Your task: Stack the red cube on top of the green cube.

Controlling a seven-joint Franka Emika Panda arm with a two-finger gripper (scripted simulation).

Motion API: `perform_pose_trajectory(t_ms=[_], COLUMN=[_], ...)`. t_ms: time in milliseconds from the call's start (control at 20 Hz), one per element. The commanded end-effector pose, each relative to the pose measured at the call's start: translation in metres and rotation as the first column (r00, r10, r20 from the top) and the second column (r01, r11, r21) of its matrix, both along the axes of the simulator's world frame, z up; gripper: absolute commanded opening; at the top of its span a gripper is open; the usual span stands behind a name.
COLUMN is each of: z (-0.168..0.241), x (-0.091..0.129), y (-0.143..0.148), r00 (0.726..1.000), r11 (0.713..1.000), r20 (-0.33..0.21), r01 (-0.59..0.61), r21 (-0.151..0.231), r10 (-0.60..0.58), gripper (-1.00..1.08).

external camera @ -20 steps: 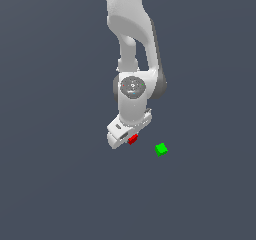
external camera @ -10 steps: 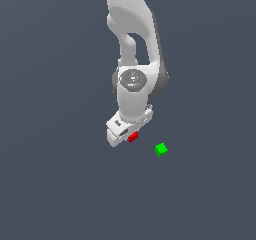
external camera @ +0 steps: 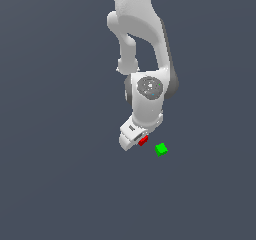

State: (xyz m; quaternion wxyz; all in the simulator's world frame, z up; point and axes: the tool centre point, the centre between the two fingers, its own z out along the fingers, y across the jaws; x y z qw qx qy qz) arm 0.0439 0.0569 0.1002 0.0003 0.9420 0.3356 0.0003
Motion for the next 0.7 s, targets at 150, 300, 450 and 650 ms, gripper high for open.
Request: perform_pose_trajectory(t_ms=[150, 300, 450, 650], z=[-0.020, -0.029, -0.035, -0.038], x=[0.008, 0.012, 0.016, 0.018], y=[0.050, 0.072, 0.087, 0.096], r00=[1.000, 1.000, 1.000, 1.000], r11=[1.000, 1.000, 1.000, 1.000], r20=[0.000, 0.000, 0.000, 0.000], r01=[-0.001, -0.001, -0.001, -0.001], r21=[0.000, 0.000, 0.000, 0.000], r10=[0.001, 0.001, 0.001, 0.001], gripper=[-1.00, -1.00, -1.00, -1.00])
